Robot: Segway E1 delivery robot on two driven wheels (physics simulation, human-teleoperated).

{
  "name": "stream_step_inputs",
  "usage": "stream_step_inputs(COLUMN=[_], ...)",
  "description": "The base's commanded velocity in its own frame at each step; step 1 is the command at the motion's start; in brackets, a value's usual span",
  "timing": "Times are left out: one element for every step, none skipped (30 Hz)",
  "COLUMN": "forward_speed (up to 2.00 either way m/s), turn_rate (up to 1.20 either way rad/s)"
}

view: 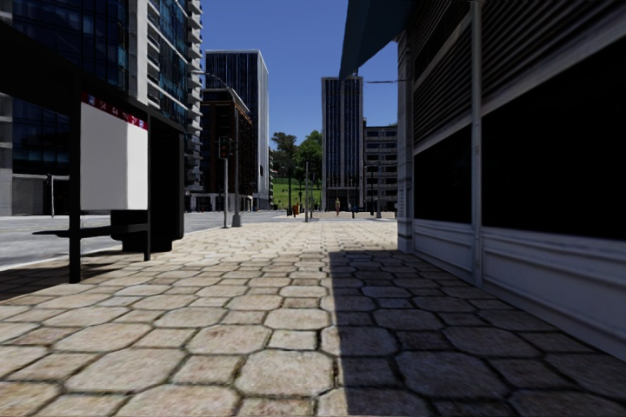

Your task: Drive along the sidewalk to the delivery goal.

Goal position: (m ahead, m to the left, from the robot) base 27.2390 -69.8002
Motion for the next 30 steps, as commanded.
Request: stream_step_inputs(forward_speed=[2.0, 2.0, 2.0, 2.0, 2.0, 2.0, 2.0, 2.0, 2.0, 2.0, 2.0, 2.0, 2.0, 2.0, 2.0, 2.0, 2.0, 2.0, 2.0, 2.0, 2.0, 2.0, 2.0, 2.0, 2.0, 2.0, 2.0, 2.0, 2.0, 2.0], turn_rate=[0.0, 0.0, 0.0, 0.0, 0.0, 0.0, 0.0, 0.0, 0.0, 0.0, 0.0, 0.0, 0.0, 0.0, 0.0, 0.0, 0.0, 0.0, 0.0, 0.0, 0.0, 0.0, 0.0, 0.0, 0.0, 0.0, 0.0, 0.0, 0.0, 0.0])
